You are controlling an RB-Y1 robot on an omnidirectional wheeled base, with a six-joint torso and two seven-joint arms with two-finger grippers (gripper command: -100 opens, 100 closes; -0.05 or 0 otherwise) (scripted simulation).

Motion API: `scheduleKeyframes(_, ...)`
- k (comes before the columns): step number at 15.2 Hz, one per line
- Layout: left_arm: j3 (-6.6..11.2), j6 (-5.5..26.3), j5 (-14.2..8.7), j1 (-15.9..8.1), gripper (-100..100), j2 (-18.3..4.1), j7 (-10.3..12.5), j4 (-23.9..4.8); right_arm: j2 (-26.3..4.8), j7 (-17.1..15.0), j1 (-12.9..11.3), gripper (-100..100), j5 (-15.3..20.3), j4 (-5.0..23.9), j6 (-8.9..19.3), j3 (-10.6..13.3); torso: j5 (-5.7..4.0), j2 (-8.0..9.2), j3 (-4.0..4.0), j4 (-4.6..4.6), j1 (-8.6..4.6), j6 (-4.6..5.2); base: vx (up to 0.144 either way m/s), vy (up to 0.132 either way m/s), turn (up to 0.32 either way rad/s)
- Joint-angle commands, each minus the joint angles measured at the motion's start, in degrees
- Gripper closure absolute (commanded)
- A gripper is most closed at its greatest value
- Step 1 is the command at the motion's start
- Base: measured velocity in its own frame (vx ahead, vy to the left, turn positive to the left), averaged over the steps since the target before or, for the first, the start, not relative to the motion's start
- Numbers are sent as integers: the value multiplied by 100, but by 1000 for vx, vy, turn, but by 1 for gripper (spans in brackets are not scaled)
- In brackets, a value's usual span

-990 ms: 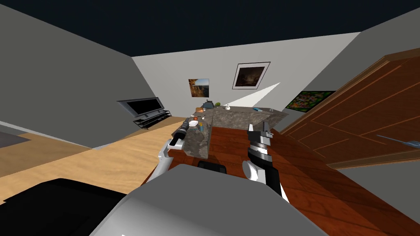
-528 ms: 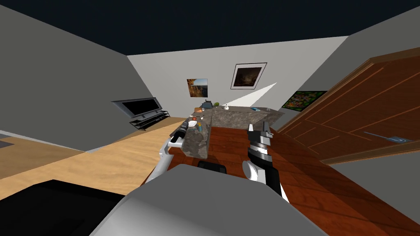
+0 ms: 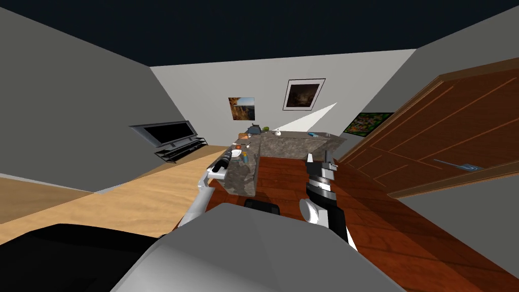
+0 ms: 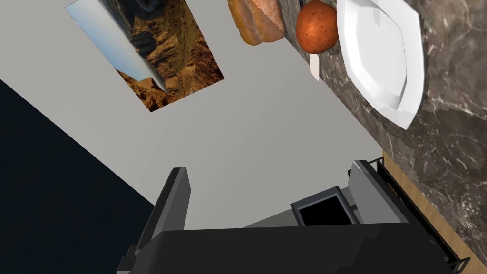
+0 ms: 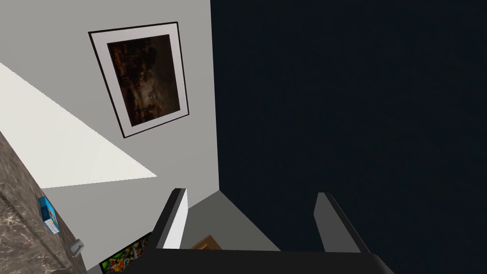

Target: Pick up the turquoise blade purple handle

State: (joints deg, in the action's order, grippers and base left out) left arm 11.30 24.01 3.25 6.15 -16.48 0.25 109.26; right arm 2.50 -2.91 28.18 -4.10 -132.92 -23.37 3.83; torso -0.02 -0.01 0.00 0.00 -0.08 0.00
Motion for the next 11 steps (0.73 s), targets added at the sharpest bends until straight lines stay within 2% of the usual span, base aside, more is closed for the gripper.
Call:
scheduleKeyframes(1,10,180,4,-1,-100,-1,-9,-14,0,0,0,0,0,0,0,0,0,0,0,0,0,0,0,-9,13)
scheduleKeyframes(2,83,390,9,-143,-100,-62,-54,-166,0,0,0,0,0,0,0,0,0,1,0,0,2,-1,-1,-16,-73)
scheduleKeyframes(4,83,581,9,-143,-100,-62,-54,-166,0,0,0,0,0,0,0,0,1,0,0,0,1,1,-1,-17,-58)
scheduleKeyframes(5,83,581,9,-143,-100,-62,-54,-166,0,0,0,0,0,0,0,0,0,1,1,0,2,-1,-1,-8,13)
scheduleKeyframes(6,155,787,12,-284,-100,-121,-98,-317,0,0,0,0,0,0,0,0,1,1,1,0,3,-1,-1,-16,-54)
scheduleKeyframes(8,155,982,12,-284,-100,-121,-98,-317,0,0,0,0,0,0,0,0,0,1,0,0,1,1,-1,-17,-59)
scheduleKeyframes(9,227,1118,15,-423,-100,-178,-143,-468,0,0,0,0,0,0,0,0,1,1,0,0,1,0,1,-22,-76)
scheduleKeyframes(11,227,1352,15,-423,-100,-178,-143,-468,0,0,0,0,0,0,0,0,0,-1,0,0,-1,1,3,-20,-49)
